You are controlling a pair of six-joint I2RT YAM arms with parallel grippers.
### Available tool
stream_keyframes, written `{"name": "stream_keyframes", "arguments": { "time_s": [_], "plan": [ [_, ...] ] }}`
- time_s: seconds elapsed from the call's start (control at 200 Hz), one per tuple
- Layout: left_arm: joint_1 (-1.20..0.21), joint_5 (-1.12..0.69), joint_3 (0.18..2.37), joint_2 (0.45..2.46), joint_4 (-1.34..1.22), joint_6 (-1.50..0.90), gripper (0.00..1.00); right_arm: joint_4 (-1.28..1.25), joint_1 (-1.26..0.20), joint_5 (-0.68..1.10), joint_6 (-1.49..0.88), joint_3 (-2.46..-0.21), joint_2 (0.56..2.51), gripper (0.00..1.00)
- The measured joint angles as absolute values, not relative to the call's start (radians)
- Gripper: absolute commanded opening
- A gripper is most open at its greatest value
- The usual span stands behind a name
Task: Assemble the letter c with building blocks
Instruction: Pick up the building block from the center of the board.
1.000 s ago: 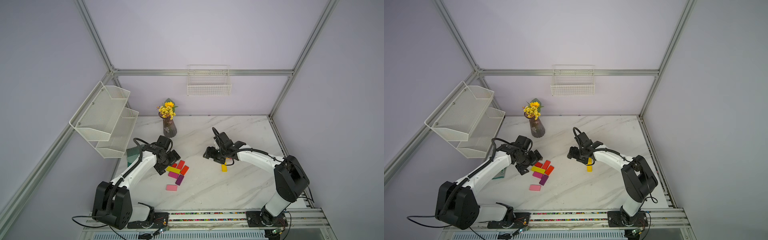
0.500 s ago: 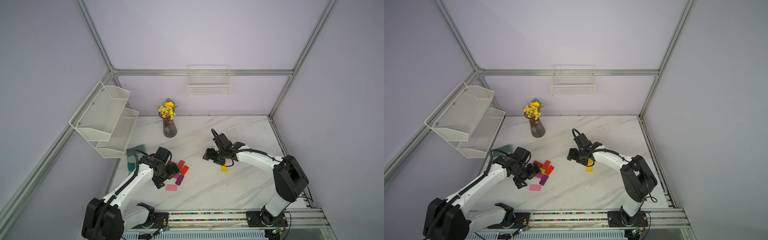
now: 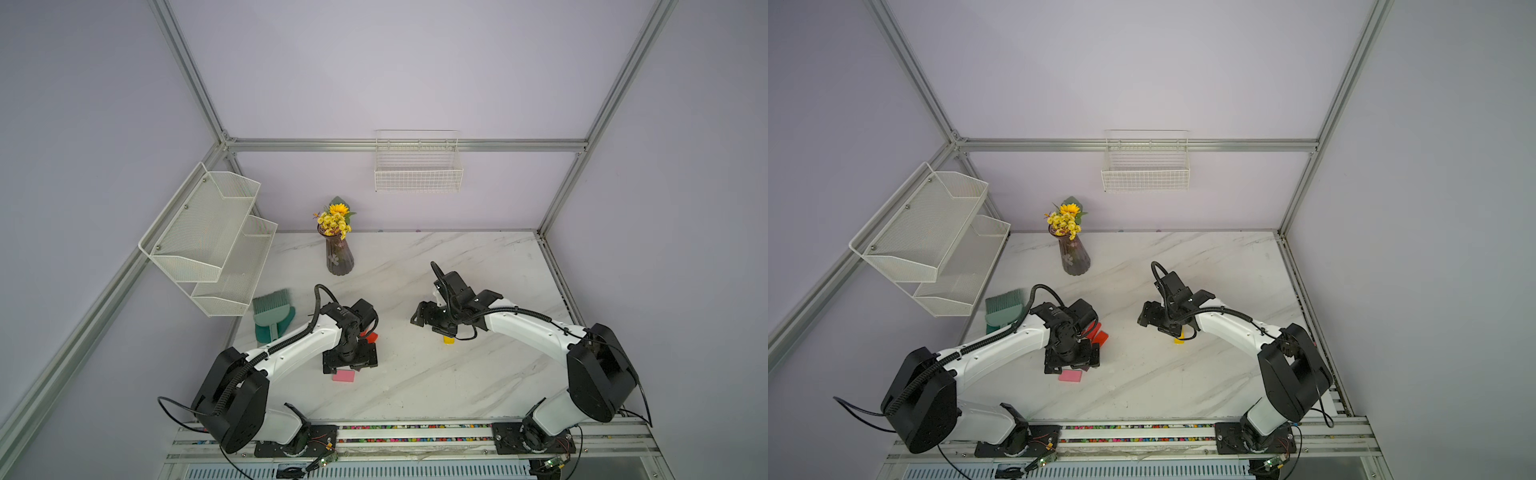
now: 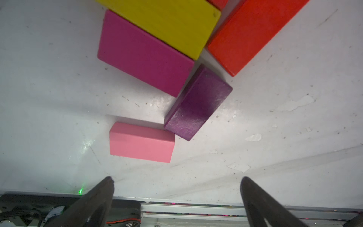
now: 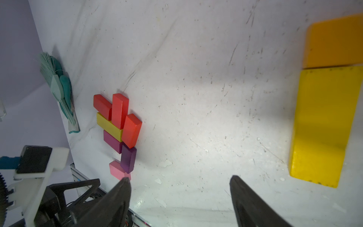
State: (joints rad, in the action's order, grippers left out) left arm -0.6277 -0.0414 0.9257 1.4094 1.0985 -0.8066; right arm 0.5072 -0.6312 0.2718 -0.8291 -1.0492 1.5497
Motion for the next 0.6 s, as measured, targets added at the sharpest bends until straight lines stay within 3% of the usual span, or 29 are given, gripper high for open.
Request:
{"name": "stream_keyframes", "arguments": {
  "time_s": [0.6],
  "plan": [
    [-0.629, -0.007, 0.867, 1.472, 1.1, -0.781, 0.99, 0.535, -0.58, 0.289, -0.851, -0.991, 1.421, 0.81]
  ]
}}
